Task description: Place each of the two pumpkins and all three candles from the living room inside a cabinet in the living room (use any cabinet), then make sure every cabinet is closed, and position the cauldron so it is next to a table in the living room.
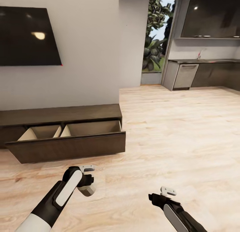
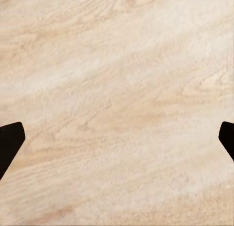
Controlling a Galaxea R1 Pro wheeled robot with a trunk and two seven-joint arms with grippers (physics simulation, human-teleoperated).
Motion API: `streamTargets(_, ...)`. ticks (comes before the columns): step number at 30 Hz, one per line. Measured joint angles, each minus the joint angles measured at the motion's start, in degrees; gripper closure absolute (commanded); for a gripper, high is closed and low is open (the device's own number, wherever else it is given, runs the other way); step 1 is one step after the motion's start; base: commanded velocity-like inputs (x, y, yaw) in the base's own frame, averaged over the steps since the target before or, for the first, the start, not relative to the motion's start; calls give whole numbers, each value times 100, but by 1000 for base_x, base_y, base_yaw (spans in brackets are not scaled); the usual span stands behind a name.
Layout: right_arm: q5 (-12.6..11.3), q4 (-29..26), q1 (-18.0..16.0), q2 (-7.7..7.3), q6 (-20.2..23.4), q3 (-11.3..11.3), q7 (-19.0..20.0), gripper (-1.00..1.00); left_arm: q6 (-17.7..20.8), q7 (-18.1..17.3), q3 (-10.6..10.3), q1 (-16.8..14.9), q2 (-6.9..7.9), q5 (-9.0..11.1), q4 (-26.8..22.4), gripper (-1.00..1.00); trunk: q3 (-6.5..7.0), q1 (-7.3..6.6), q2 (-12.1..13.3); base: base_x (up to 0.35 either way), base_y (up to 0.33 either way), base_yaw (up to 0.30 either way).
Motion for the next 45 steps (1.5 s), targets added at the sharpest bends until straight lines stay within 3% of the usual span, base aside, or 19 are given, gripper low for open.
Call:
streamTargets(27, 0, -9, 0, 0, -46, -3, 36, -100, -6, 0, -2, 0, 0, -8, 1, 100, -165, 0, 0, 304, -97, 240)
streamTargets(35, -42, -11, 2, -5, -49, -10, 77, -100, 1, -1, 1, -2, -1, 20, 1, 100, -183, 2, 0, 154, -73, 31)
streamTargets(45, -34, -20, 1, -7, -47, -8, 70, -100, -3, -3, -1, -2, -1, 11, -16, 100, -6, -217, 400, 3, -2, -38)
